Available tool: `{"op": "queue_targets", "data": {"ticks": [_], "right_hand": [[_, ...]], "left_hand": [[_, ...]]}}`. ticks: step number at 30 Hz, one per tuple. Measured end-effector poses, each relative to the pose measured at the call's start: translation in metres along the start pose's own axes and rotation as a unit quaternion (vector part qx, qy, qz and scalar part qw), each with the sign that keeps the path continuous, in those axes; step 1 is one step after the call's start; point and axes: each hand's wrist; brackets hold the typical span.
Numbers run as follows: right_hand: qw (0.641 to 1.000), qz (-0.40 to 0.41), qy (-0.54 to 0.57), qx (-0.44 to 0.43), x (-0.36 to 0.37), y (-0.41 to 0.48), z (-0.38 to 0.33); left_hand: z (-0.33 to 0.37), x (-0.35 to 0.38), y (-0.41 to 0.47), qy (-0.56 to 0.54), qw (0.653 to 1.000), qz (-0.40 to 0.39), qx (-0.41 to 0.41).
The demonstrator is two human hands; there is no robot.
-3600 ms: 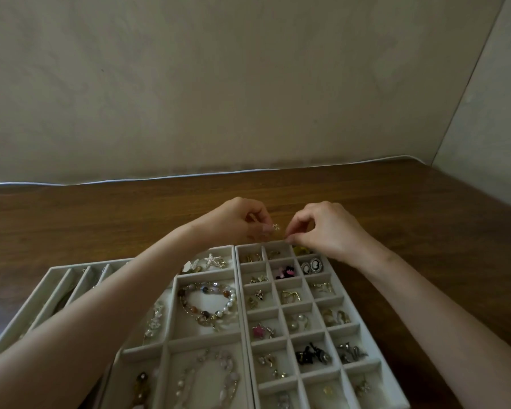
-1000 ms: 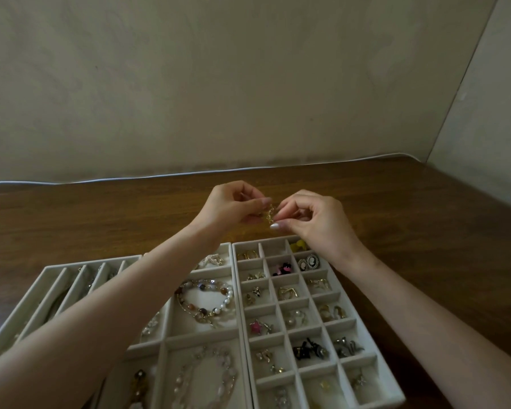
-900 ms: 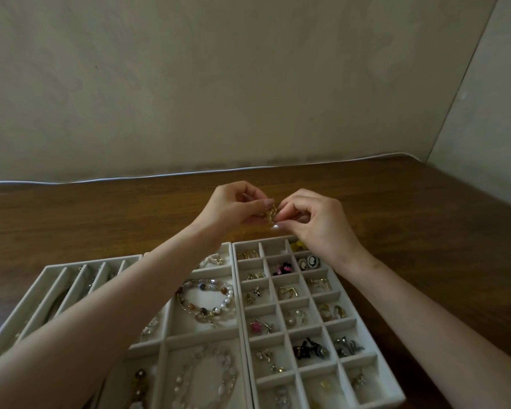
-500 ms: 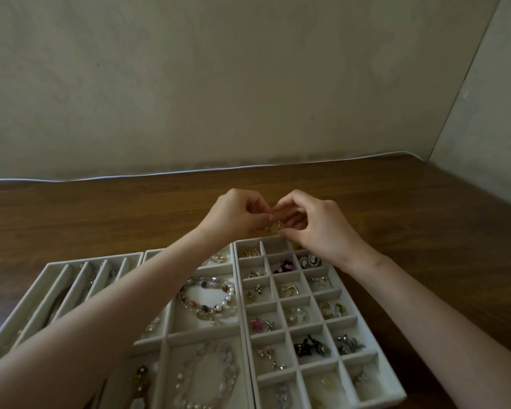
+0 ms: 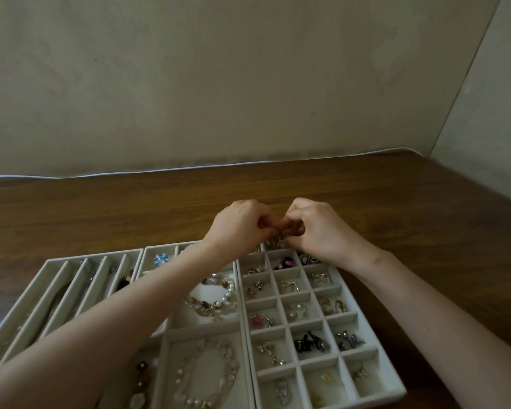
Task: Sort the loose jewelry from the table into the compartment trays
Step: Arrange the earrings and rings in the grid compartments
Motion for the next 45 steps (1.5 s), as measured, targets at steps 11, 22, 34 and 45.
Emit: {"op": "queue_targets", "data": {"ticks": [11, 22, 34, 45], "right_hand": [[1.0, 0.008, -0.006, 0.016, -0.007, -0.001, 0.003], [0.996, -0.048, -0.07, 0.005, -0.007, -0.003, 0.001], [0.998, -0.026, -0.048, -0.006, -0.009, -0.003, 0.003], [0.994, -0.049, -0.097, -0.026, -0.006, -0.004, 0.002]], "left_hand": [[0.0, 0.006, -0.004, 0.041, 0.998, -0.002, 0.037], [0.003, -0.019, 0.004, 0.039, 0.993, -0.11, 0.017], [0.004, -0.019, 0.002, 0.075, 0.988, -0.13, 0.028], [0.004, -0.017, 0.001, 0.08, 0.988, -0.132, 0.027]]}}
Point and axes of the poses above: each hand's wrist, its own y-axis towards the middle knuckle, its own x-axis out of the palm, z = x × y, and after that the axes turned 10 degrees about -y, right-handed
